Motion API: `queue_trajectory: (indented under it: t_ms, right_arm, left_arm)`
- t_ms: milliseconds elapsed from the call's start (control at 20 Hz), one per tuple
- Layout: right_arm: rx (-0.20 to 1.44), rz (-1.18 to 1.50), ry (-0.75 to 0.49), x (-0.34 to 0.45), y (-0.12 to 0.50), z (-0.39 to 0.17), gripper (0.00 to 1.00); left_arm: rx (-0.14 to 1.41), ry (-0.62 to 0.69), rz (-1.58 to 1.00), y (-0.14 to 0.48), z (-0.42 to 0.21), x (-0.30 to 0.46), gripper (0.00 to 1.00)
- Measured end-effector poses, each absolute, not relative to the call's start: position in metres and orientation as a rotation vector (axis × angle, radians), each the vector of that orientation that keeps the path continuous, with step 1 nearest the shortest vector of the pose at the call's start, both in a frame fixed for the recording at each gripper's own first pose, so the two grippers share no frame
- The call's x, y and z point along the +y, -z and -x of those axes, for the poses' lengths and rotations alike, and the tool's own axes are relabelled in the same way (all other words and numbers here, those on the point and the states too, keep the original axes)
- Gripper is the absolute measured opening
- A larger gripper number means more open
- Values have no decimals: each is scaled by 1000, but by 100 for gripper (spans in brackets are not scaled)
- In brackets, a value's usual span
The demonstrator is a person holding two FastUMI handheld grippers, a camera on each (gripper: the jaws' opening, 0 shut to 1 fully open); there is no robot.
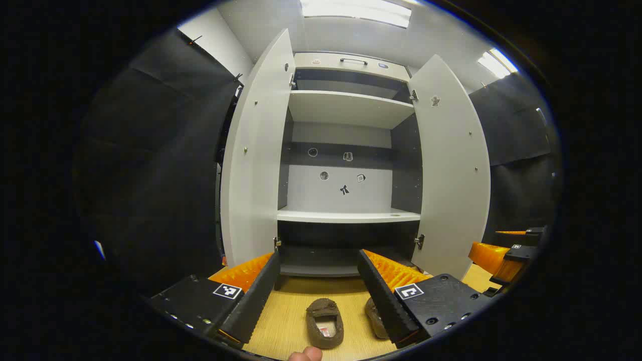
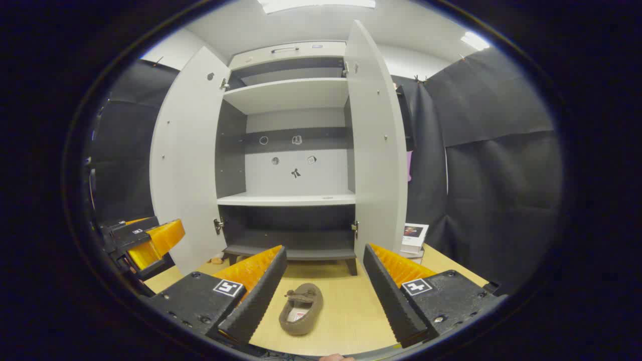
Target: Grab one shoe with the right hand and put it into the shoe cabinet, grab the other shoe with the left hand and put it into the shoe cabinet; then close the right door with the right hand and the left door with the left hand.
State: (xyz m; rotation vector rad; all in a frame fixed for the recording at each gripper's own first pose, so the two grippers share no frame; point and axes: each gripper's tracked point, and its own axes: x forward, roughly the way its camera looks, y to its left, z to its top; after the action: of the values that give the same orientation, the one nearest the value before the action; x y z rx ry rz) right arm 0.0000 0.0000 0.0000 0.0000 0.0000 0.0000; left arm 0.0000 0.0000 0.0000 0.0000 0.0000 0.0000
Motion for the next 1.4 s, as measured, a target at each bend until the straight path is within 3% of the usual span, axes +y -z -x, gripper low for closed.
queue_trajectory:
  t_ms: [1050, 1400]
  right_arm:
    - [-31, -13, -34, -1, -12, 6, 99]
    - [7, 39, -105, 28, -4, -12, 100]
  left_arm:
    - [-28, -47, -14, -13, 14, 11, 95]
    - [-36, -60, -4, -18, 22, 17, 95]
